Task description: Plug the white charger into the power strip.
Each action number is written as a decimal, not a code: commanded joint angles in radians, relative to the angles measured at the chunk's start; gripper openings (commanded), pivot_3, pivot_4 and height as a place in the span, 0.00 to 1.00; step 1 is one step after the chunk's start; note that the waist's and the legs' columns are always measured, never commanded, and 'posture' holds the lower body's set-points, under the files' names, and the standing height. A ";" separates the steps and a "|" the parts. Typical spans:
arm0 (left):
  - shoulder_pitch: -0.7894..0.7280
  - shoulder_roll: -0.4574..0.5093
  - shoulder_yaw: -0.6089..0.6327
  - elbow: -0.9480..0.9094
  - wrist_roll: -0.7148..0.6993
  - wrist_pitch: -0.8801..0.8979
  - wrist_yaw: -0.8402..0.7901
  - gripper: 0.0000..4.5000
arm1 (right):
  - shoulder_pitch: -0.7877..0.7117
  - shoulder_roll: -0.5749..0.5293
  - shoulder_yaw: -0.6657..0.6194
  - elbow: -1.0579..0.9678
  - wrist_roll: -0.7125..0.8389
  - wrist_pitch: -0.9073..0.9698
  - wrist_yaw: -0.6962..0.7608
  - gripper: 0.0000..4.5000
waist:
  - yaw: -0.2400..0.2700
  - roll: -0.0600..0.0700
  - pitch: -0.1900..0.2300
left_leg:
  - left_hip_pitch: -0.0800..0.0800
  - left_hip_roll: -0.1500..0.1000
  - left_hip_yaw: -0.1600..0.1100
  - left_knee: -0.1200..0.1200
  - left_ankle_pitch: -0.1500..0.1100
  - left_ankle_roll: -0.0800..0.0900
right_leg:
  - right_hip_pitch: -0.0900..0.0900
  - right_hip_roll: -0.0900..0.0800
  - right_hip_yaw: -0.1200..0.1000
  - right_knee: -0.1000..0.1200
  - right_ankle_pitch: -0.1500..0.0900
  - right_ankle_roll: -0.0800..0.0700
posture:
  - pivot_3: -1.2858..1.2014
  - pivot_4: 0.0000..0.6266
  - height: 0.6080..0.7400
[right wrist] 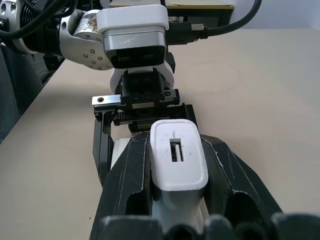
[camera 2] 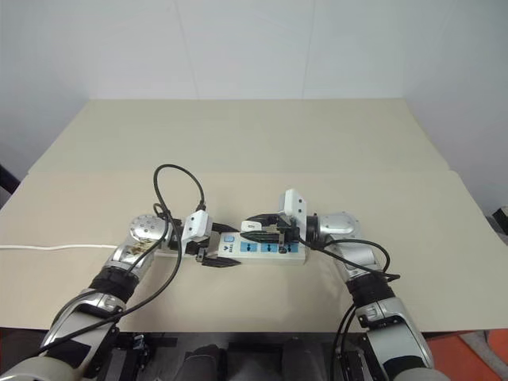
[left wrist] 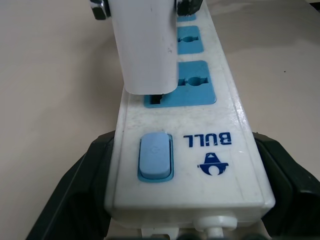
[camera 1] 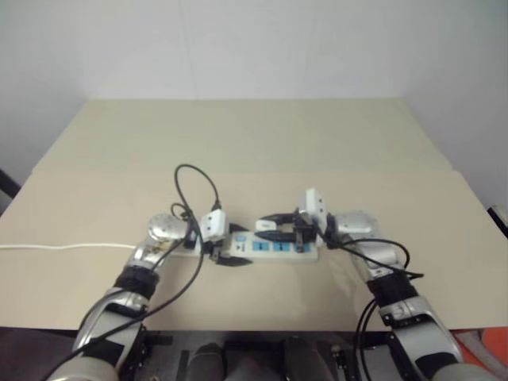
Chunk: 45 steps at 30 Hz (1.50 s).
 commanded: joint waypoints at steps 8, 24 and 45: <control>0.021 0.035 0.009 -0.026 0.004 0.002 -0.011 0.74 | -0.024 0.036 0.047 0.036 -0.089 0.002 -0.026 0.25 | -0.007 0.000 0.000 | 0.002 0.000 0.000 0.000 0.000 0.000 | 0.000 0.001 0.001 0.001 0.000 0.000 | 0.52 0.24 1.00; 0.036 0.044 0.013 -0.044 0.003 0.010 -0.006 0.74 | -0.001 -0.030 0.029 0.087 -0.104 0.004 0.009 0.25 | -0.005 0.000 0.000 | 0.004 0.000 0.000 -0.001 0.000 0.000 | 0.002 0.001 0.001 0.001 0.000 0.000 | 0.52 0.24 1.00; 0.057 0.058 0.020 -0.071 -0.002 0.018 0.004 0.74 | -0.033 0.031 0.089 0.144 -0.124 0.055 0.008 0.25 | -0.014 -0.001 -0.001 | 0.007 0.001 0.000 -0.001 0.000 0.000 | 0.004 0.001 0.001 0.001 0.000 -0.001 | 0.52 0.24 1.00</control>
